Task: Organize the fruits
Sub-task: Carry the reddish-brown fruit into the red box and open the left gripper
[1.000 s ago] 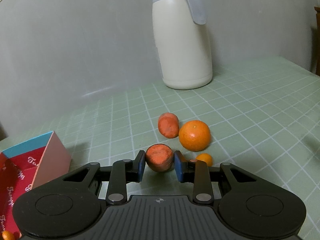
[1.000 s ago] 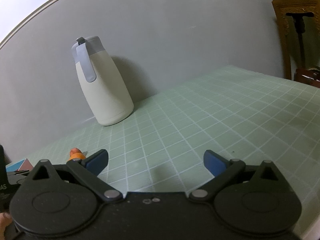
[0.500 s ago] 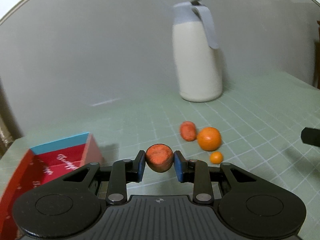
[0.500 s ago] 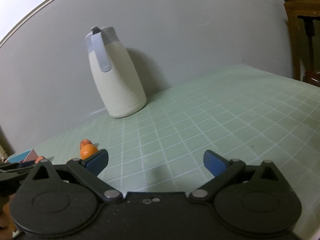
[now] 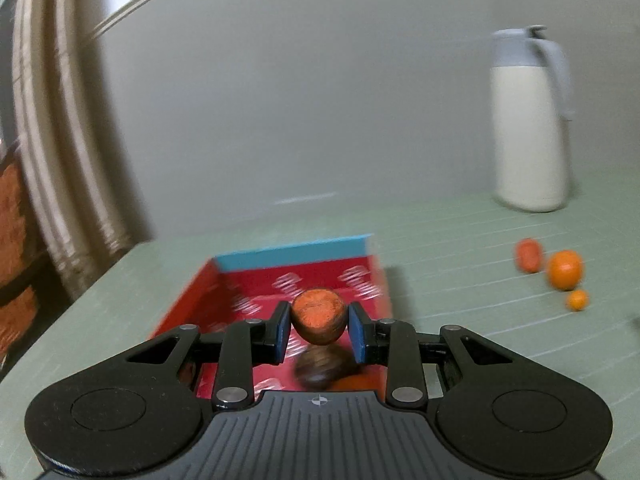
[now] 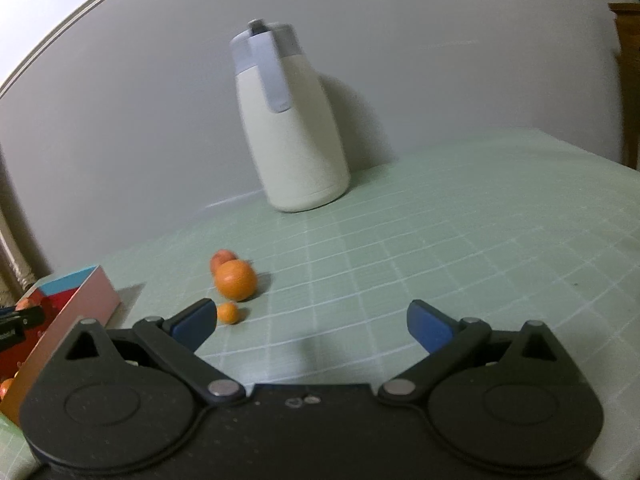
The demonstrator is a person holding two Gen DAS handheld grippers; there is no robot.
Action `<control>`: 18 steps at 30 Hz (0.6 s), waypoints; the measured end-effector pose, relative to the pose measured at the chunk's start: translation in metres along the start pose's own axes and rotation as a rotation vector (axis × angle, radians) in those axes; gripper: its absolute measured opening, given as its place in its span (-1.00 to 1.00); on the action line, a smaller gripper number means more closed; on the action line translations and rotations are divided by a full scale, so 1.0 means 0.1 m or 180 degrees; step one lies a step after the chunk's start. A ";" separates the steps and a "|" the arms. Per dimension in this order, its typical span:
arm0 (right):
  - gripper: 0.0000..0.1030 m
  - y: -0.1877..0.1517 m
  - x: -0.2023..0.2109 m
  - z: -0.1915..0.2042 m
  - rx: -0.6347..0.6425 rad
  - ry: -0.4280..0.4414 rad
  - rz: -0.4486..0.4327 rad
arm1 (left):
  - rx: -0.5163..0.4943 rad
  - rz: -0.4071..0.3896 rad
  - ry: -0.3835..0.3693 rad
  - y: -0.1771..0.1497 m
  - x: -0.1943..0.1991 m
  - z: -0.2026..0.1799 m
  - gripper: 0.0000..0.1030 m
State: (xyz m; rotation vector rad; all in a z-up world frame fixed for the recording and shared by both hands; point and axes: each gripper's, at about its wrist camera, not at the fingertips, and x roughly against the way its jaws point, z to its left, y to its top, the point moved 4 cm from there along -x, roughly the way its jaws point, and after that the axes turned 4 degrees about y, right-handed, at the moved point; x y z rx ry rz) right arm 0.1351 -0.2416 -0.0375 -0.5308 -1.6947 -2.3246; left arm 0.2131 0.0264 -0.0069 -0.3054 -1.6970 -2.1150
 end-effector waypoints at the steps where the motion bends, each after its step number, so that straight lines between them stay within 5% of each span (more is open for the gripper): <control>1: 0.97 -0.01 -0.01 0.03 0.0018 0.0014 0.0013 | 0.0036 0.0038 0.0050 -0.03 -0.03 0.08 -0.40; 18: 0.97 -0.09 -0.26 0.56 0.0174 0.0264 0.0154 | 0.0351 0.0414 0.0352 -0.31 -0.37 0.61 -0.39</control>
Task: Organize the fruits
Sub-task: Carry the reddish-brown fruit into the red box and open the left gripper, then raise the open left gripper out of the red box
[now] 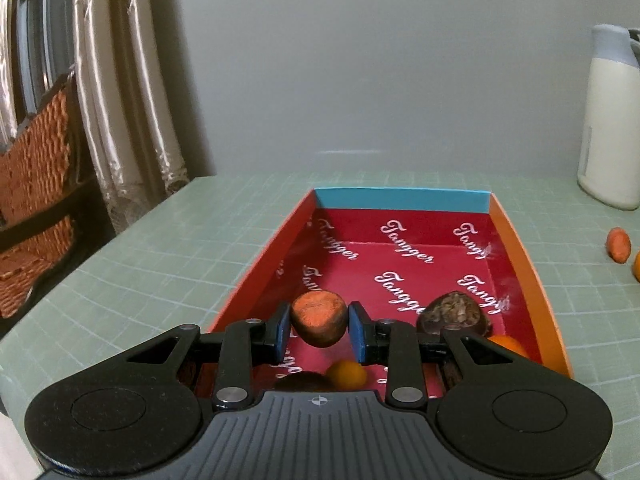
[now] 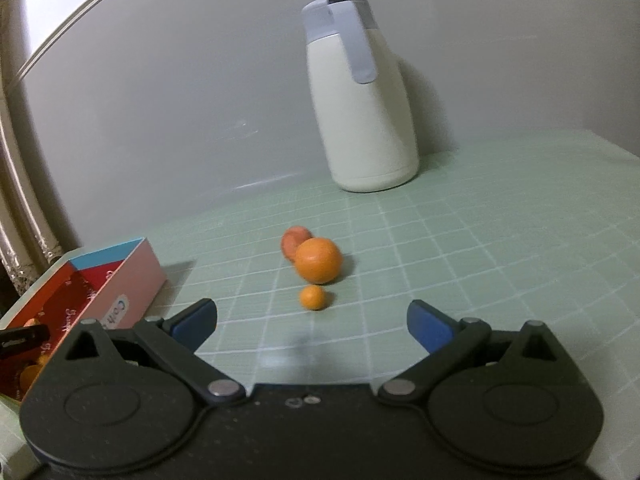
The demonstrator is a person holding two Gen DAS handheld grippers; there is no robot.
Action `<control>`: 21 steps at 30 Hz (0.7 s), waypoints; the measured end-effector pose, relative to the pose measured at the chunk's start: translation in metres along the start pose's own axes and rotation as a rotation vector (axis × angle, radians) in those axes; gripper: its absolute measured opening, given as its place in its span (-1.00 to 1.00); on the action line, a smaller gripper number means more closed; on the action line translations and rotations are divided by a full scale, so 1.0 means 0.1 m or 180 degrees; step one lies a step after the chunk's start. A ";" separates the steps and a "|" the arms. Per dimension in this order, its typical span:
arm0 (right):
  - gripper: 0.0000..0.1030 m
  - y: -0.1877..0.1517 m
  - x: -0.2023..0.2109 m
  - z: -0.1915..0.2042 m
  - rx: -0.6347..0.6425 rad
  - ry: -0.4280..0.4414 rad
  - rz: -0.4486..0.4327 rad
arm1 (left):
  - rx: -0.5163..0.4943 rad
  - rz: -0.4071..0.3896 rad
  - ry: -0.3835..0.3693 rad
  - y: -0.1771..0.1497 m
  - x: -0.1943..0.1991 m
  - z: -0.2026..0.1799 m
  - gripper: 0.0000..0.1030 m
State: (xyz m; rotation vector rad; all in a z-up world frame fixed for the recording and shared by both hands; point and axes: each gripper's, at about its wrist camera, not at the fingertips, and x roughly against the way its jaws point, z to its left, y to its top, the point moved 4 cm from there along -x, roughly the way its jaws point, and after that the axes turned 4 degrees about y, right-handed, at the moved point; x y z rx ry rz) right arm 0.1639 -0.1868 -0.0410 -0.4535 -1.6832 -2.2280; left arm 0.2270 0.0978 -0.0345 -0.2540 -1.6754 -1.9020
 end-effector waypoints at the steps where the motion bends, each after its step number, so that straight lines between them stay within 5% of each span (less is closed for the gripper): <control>1: 0.97 0.00 -0.01 0.03 0.0011 0.0011 0.0003 | 0.0010 0.0017 -0.0004 0.00 -0.02 0.01 -0.39; 7: 0.97 -0.02 -0.09 0.12 0.0049 0.0059 0.0033 | 0.0162 0.0100 -0.0072 0.00 -0.04 0.11 -0.30; 9: 0.97 -0.03 -0.10 0.13 0.0049 0.0065 0.0038 | 0.0186 0.0069 -0.0079 0.00 -0.02 0.13 0.12; 15: 0.97 -0.03 -0.13 0.15 0.0035 0.0089 0.0029 | 0.0080 -0.0208 -0.0083 0.05 0.22 0.10 0.64; 21: 0.97 -0.02 -0.16 0.18 0.0062 0.0101 0.0028 | 0.0127 -0.0316 -0.0074 0.03 0.44 0.22 0.68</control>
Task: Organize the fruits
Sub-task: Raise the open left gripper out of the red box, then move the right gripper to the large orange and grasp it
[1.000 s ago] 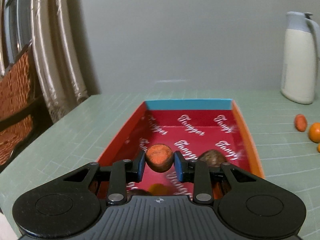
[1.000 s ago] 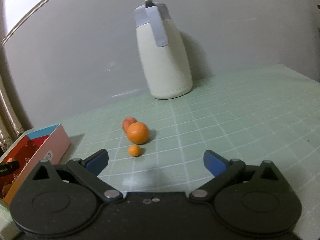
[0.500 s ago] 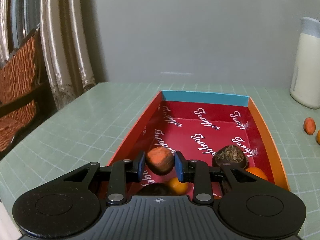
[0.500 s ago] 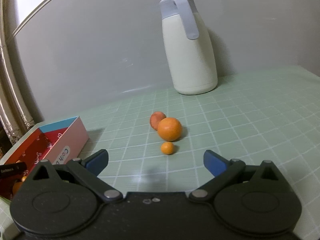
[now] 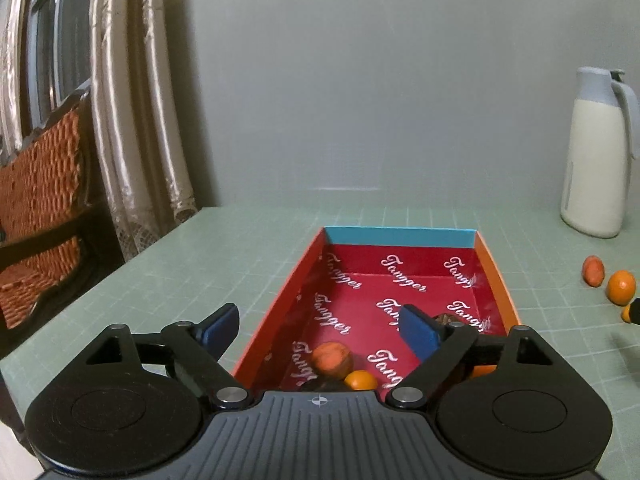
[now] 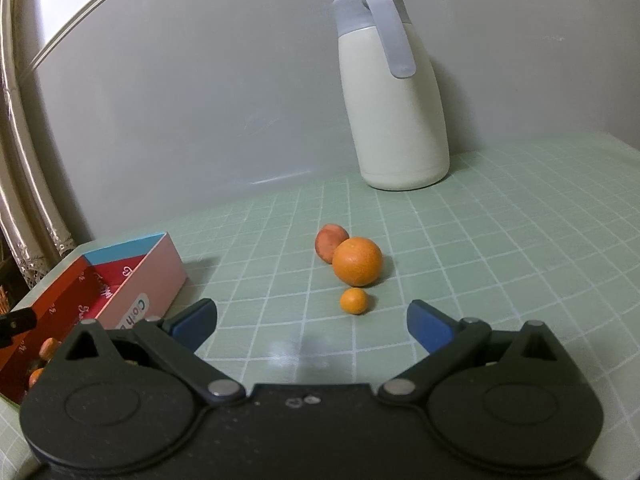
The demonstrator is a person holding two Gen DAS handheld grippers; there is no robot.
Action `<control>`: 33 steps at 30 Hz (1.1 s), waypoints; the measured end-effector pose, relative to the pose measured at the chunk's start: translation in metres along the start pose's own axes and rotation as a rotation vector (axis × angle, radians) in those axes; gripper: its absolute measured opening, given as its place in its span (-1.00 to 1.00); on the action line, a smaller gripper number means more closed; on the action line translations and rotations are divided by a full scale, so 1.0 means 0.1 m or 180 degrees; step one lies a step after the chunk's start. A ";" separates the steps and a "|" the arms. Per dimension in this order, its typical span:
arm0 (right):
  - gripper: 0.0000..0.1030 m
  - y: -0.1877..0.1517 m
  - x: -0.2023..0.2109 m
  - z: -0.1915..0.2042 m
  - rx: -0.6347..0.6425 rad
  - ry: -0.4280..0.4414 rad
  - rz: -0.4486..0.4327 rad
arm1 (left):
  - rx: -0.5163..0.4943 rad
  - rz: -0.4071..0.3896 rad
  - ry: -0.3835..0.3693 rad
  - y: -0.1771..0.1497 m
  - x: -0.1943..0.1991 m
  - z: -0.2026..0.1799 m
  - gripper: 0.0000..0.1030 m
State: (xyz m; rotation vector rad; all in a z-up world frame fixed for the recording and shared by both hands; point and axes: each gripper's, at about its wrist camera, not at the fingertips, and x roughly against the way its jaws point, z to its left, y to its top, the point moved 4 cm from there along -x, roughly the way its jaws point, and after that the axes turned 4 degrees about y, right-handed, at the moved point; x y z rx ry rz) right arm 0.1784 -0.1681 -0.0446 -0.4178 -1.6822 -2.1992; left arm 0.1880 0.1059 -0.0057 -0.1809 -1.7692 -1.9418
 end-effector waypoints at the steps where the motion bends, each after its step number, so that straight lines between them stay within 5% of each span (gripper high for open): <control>1: 0.97 0.00 0.00 0.00 -0.0001 -0.0005 -0.0003 | 0.0021 0.0012 0.0010 -0.01 0.01 0.03 0.69; 33: 0.67 0.25 -0.48 -0.21 0.0080 -0.0259 0.0194 | 0.0183 0.0003 0.0126 -0.20 0.15 0.29 0.82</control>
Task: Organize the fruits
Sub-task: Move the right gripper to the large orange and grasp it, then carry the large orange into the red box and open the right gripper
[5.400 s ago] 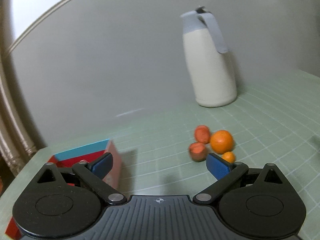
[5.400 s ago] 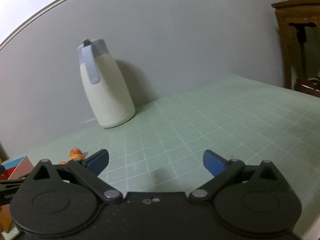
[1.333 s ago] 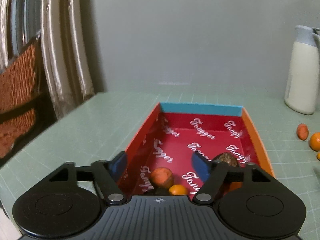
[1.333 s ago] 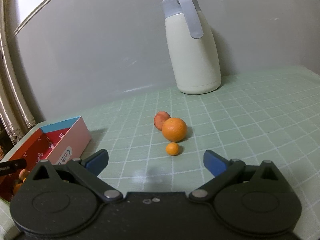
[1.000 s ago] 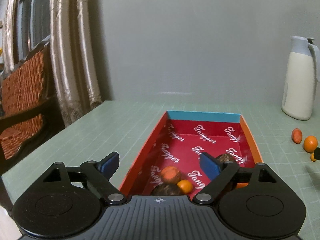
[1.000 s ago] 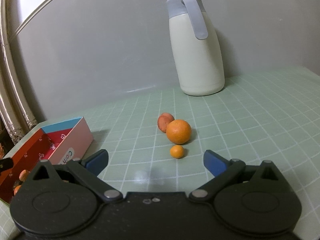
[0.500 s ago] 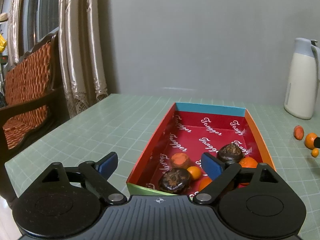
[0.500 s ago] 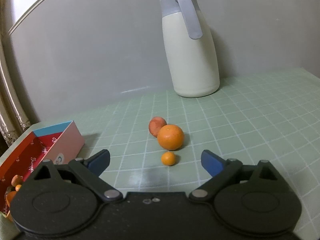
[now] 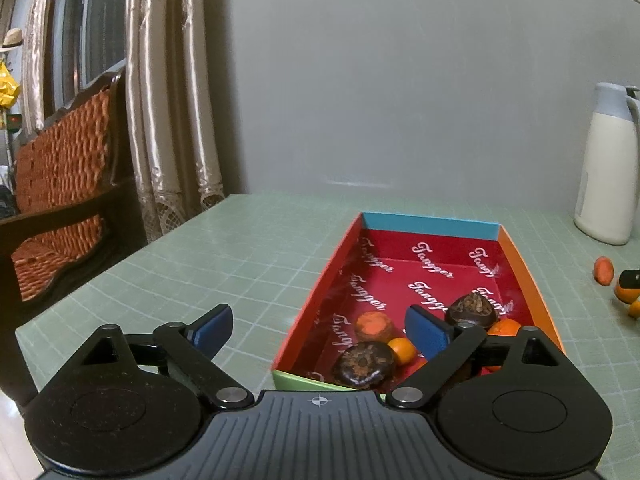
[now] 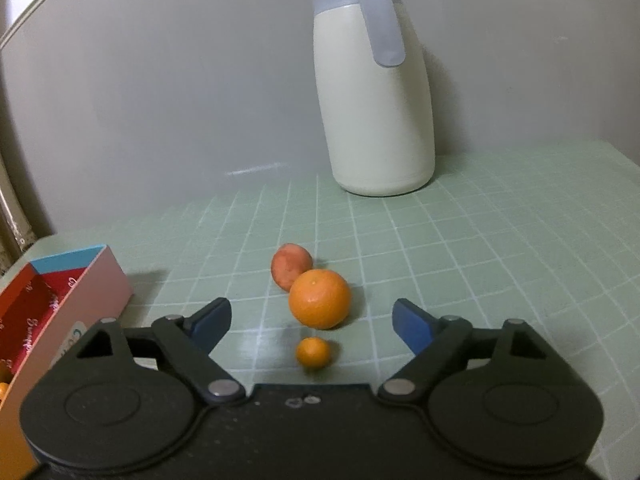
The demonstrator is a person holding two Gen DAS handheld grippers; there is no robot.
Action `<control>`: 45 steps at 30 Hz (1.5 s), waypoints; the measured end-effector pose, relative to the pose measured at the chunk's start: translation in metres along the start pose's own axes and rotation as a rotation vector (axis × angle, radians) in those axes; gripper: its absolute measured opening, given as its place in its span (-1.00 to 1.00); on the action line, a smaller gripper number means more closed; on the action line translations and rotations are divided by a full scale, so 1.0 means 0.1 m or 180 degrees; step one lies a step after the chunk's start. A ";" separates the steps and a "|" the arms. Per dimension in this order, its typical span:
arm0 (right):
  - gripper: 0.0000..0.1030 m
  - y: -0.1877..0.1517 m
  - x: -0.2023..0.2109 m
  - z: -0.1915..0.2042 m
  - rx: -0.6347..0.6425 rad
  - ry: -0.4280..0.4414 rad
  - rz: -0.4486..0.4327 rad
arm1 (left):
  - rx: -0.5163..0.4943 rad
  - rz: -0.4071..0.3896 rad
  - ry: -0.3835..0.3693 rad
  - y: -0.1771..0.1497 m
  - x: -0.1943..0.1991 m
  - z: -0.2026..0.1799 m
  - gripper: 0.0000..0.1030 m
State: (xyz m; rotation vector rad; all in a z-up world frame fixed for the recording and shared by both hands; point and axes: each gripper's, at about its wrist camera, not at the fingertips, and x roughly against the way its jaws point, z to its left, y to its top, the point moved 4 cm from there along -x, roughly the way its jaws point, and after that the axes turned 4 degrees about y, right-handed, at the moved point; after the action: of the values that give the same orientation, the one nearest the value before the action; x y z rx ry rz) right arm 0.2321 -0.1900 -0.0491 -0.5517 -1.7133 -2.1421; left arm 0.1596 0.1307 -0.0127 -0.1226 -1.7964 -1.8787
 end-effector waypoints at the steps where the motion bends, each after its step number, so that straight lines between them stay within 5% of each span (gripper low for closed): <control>1: 0.66 0.01 -0.02 0.00 0.0002 0.0006 0.0012 | 0.0014 -0.0008 0.0019 0.00 0.00 0.02 0.82; 15: 0.47 0.09 -0.26 -0.08 -0.0027 -0.0037 0.0142 | 0.0045 -0.0003 0.0125 -0.01 -0.02 0.11 0.84; 18: 0.27 0.08 -0.31 -0.08 -0.0022 -0.0031 0.0193 | 0.0048 -0.0006 0.0134 -0.01 -0.02 0.11 0.84; 22: -0.25 0.08 -0.34 -0.09 -0.0040 0.0004 0.0217 | 0.0056 0.0025 0.0138 -0.02 -0.04 0.12 0.85; 45: -0.26 0.03 -0.01 0.10 0.0202 0.0242 0.0038 | 0.0183 0.0035 0.0276 -0.04 -0.01 0.23 0.86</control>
State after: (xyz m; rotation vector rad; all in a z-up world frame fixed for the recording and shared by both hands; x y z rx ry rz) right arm 0.2352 -0.1806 -0.0447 -0.4561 -1.7259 -2.0655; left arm 0.1522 0.1523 -0.0141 -0.0299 -1.7856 -1.7953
